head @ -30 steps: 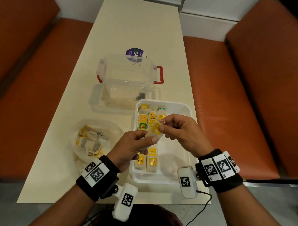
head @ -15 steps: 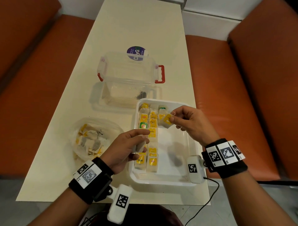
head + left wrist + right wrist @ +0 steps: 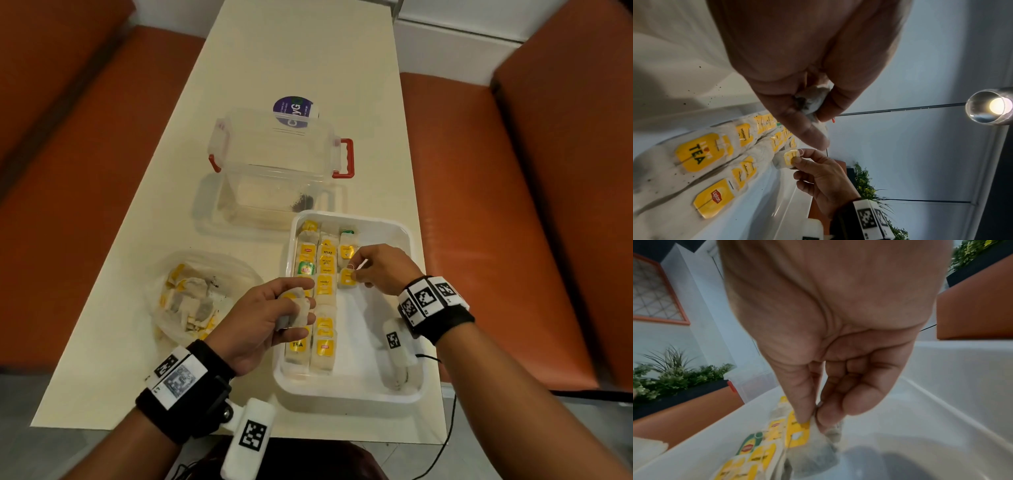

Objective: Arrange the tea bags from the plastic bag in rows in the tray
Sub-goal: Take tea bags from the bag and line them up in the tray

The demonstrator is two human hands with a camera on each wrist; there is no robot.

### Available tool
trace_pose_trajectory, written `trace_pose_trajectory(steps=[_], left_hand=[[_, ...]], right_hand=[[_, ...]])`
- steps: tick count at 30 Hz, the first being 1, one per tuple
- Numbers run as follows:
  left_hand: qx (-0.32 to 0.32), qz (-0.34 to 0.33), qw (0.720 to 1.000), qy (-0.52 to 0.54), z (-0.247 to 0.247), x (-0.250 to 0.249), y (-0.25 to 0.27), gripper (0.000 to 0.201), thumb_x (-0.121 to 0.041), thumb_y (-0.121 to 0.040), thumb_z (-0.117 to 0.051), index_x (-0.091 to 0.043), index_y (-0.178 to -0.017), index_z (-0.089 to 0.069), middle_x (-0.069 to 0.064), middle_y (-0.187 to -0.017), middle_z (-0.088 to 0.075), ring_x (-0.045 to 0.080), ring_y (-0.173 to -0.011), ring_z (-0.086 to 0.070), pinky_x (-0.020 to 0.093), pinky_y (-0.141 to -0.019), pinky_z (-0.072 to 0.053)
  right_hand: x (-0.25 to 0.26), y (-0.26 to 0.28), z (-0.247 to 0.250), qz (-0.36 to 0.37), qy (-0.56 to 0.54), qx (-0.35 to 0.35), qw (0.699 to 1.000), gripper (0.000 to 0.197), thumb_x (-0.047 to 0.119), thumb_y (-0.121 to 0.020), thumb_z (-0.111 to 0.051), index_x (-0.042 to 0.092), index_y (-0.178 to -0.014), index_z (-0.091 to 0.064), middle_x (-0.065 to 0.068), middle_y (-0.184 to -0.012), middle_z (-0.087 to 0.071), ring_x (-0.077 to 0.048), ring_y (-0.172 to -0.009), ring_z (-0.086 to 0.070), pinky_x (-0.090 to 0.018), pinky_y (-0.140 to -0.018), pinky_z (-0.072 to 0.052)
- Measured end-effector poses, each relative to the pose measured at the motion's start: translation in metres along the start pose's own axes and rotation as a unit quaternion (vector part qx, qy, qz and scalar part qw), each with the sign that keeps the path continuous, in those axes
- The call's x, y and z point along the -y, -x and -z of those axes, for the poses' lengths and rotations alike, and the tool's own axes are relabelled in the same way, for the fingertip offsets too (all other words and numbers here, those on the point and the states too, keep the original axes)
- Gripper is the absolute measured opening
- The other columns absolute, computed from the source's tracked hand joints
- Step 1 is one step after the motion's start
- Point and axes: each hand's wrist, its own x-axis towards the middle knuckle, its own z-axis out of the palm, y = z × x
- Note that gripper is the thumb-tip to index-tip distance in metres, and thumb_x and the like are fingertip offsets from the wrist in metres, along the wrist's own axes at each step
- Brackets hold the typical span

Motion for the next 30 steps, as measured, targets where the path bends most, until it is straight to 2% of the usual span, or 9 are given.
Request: trace_pose_trajectory(steps=[4, 9, 14, 18, 21, 26, 30], left_hand=[[0.0, 0.003, 1.0, 0.004, 0.0, 0.0, -0.001, 0.042, 0.011, -0.092, -0.046, -0.012, -0.117, -0.071, 0.008, -0.095, -0.072, 0.02, -0.08, -0.07, 0.028, -0.062, -0.061], [-0.004, 0.009, 1.0, 0.012, -0.001, 0.0, -0.002, 0.041, 0.011, -0.093, -0.046, -0.012, -0.118, -0.07, 0.01, -0.097, -0.071, 0.021, -0.08, -0.07, 0.028, -0.061, -0.061], [-0.004, 0.012, 1.0, 0.017, -0.002, -0.002, -0.004, 0.042, 0.011, -0.094, -0.045, -0.013, -0.118, -0.07, 0.011, -0.098, -0.072, 0.022, -0.083, -0.072, 0.031, -0.065, -0.062], [-0.007, 0.013, 1.0, 0.012, -0.004, -0.003, -0.005, 0.044, 0.011, -0.095, -0.045, -0.017, -0.12, -0.068, 0.015, -0.108, -0.073, 0.024, -0.089, -0.074, 0.031, -0.064, -0.063], [-0.004, 0.009, 1.0, 0.017, -0.004, -0.004, -0.006, 0.044, 0.01, -0.095, -0.047, -0.019, -0.123, -0.063, 0.016, -0.111, -0.073, 0.026, -0.091, -0.074, 0.03, -0.061, -0.062], [0.003, 0.006, 1.0, 0.028, -0.005, -0.006, -0.008, 0.036, 0.008, -0.096, -0.049, -0.013, -0.123, -0.058, 0.015, -0.11, -0.074, 0.026, -0.091, -0.074, 0.03, -0.061, -0.062], [0.008, 0.015, 0.998, 0.059, -0.005, -0.007, -0.01, 0.033, 0.007, -0.097, -0.048, -0.01, -0.122, -0.061, 0.02, -0.115, -0.071, 0.028, -0.094, -0.073, 0.03, -0.063, -0.062]], right_hand=[[0.002, -0.013, -0.005, -0.02, 0.023, -0.022, 0.999, 0.011, 0.023, -0.085, -0.074, 0.031, -0.081, -0.067, 0.004, -0.079, -0.069, -0.019, -0.081, -0.069, -0.034, -0.079, -0.057], [0.002, -0.021, -0.005, -0.024, 0.029, -0.044, 0.998, 0.017, 0.027, -0.085, -0.074, 0.035, -0.077, -0.062, 0.004, -0.079, -0.069, -0.018, -0.078, -0.069, -0.031, -0.071, -0.055], [0.002, -0.023, -0.004, -0.034, 0.014, -0.045, 0.998, 0.01, 0.031, -0.087, -0.073, 0.034, -0.084, -0.064, 0.004, -0.083, -0.07, -0.017, -0.078, -0.069, -0.026, -0.064, -0.048], [0.002, -0.026, -0.003, -0.038, 0.009, -0.045, 0.998, 0.011, 0.031, -0.085, -0.075, 0.032, -0.083, -0.065, 0.003, -0.086, -0.071, -0.018, -0.079, -0.07, -0.029, -0.07, -0.053], [0.002, -0.029, -0.003, -0.039, 0.007, -0.046, 0.998, 0.012, 0.03, -0.085, -0.075, 0.033, -0.081, -0.063, 0.003, -0.085, -0.071, -0.018, -0.079, -0.07, -0.03, -0.07, -0.053], [0.003, -0.031, -0.002, -0.035, 0.013, -0.045, 0.998, 0.012, 0.027, -0.087, -0.073, 0.033, -0.084, -0.064, 0.002, -0.086, -0.071, -0.018, -0.08, -0.07, -0.031, -0.072, -0.055], [0.002, -0.032, -0.001, -0.04, 0.012, -0.046, 0.998, 0.016, 0.024, -0.086, -0.073, 0.035, -0.083, -0.062, 0.003, -0.086, -0.071, -0.017, -0.08, -0.07, -0.031, -0.071, -0.054]])
